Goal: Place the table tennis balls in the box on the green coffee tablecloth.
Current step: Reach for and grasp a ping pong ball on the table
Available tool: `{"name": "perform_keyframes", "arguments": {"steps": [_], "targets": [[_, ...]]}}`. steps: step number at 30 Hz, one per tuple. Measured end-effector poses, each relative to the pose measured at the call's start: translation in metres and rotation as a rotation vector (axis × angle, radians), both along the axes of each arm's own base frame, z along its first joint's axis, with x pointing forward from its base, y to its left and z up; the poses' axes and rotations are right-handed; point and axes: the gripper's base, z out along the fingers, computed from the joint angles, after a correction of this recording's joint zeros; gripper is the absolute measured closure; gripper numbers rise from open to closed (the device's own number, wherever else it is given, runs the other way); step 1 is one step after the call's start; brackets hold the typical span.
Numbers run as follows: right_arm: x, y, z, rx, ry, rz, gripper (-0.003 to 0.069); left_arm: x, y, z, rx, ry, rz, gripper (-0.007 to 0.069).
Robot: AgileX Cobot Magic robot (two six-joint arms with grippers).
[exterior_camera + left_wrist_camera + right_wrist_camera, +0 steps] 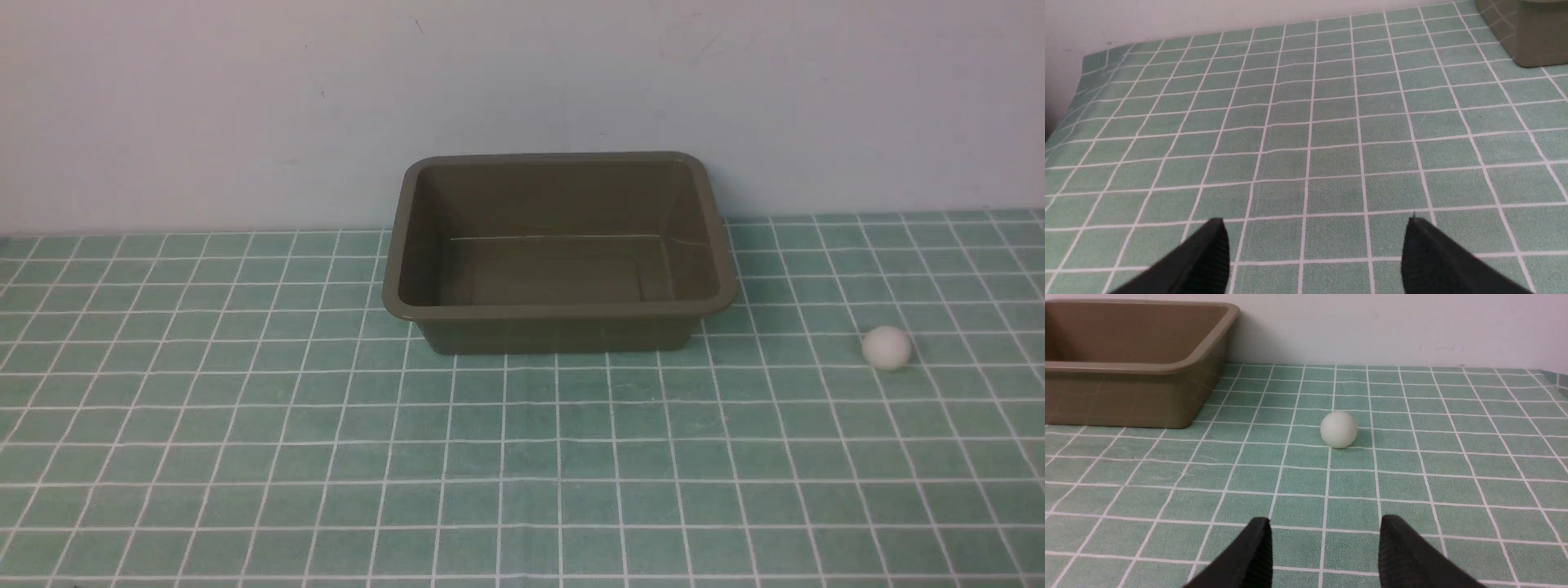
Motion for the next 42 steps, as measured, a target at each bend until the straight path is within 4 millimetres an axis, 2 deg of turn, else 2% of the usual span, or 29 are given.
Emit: {"name": "perform_keyframes", "arguments": {"steps": [27, 31, 36, 42], "targets": [[0.0, 0.0, 0.0, -0.003, 0.0, 0.0, 0.0324, 0.0, 0.0, 0.0, 0.0, 0.0, 0.0, 0.0114], [0.001, 0.0, 0.002, -0.002, -0.049, -0.001, 0.0324, 0.0, 0.0, 0.0, 0.0, 0.0, 0.0, 0.0114], [0.003, 0.0, 0.023, 0.006, -0.288, -0.003, 0.0324, 0.0, 0.0, 0.0, 0.0, 0.0, 0.0, 0.0114], [-0.005, -0.001, 0.055, 0.017, -0.653, -0.006, 0.0324, 0.0, 0.0, 0.0, 0.0, 0.0, 0.0, 0.0114]]}}
